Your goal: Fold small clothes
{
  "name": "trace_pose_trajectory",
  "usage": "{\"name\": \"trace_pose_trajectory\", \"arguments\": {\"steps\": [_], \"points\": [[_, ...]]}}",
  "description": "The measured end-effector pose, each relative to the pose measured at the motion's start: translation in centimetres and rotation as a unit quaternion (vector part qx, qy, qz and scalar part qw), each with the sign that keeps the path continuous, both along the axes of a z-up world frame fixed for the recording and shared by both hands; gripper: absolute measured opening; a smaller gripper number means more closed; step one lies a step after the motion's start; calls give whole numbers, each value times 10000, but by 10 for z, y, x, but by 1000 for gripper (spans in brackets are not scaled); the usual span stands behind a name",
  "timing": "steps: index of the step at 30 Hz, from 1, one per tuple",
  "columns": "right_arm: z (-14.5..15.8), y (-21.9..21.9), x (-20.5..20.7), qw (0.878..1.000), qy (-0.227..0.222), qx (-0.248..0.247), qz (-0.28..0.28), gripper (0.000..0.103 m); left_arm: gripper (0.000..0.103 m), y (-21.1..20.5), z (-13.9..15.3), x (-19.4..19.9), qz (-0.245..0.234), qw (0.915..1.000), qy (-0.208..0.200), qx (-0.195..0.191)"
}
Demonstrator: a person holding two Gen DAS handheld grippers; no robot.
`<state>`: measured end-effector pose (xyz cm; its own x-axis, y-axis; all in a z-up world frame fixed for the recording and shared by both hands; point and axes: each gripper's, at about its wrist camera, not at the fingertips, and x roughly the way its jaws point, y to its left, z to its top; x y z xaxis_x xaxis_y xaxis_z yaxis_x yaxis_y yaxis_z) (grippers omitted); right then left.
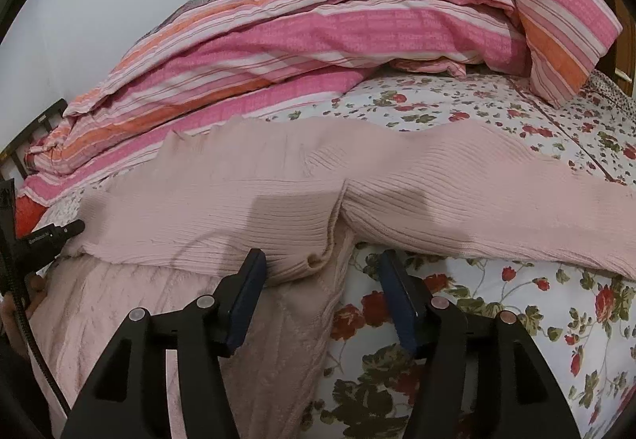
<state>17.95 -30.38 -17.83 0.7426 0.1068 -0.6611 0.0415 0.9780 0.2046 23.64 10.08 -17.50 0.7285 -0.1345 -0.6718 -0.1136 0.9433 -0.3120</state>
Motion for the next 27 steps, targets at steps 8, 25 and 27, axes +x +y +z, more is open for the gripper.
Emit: {"name": "trace_pose_trajectory", "arguments": {"steps": [8,25,27], "points": [[-1,-1,0,10000,11,9,7,60,46,-4,0,1,-74,9998,47,181],[0,4,-3,9999,7,-124,33,63,49,-2,-1,-3,-78,9999,19,95],[0,4,-3,9999,9,-145,34,63,49,-3,0,-3,-76,9999,19,97]]}}
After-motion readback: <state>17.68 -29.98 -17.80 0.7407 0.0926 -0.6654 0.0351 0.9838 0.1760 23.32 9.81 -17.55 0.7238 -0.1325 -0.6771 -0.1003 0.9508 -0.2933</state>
